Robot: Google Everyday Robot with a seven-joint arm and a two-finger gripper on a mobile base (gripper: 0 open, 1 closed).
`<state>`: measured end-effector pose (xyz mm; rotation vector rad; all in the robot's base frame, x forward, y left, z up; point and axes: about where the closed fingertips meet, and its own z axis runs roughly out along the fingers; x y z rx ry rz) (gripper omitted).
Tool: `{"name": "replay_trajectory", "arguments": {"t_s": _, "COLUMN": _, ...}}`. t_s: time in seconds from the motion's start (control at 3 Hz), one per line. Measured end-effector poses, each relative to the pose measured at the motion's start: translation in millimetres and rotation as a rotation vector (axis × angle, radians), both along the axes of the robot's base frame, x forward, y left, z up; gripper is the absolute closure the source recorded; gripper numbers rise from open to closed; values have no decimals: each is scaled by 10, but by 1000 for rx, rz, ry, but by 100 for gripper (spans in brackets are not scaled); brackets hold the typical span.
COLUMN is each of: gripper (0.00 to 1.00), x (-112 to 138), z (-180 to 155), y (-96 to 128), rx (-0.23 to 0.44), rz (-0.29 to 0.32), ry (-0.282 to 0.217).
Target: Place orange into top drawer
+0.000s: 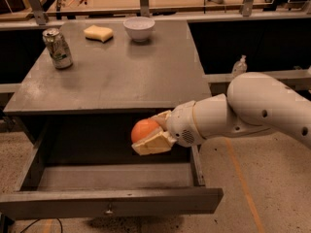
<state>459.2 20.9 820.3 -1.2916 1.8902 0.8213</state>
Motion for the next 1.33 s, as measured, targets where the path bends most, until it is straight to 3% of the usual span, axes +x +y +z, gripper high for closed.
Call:
{"name": "replay_trajectory", "arguments": {"t_s": 0.33, "gripper": 100, "x": -1, "z": -32, "y": 24, "rx": -5, "rz": -1, "ry": 1}}
{"name": "replay_trajectory", "arguments": {"t_s": 1.0, "gripper": 100, "x": 213, "z": -754, "y": 85, "rx": -48, "rz": -72, "ry": 56}}
{"name": "replay_trajectory", "arguments": {"t_s": 1.33, "gripper": 84, "x": 263, "z": -1137, "y": 117, "rx": -106, "rz": -90, "ry": 70}}
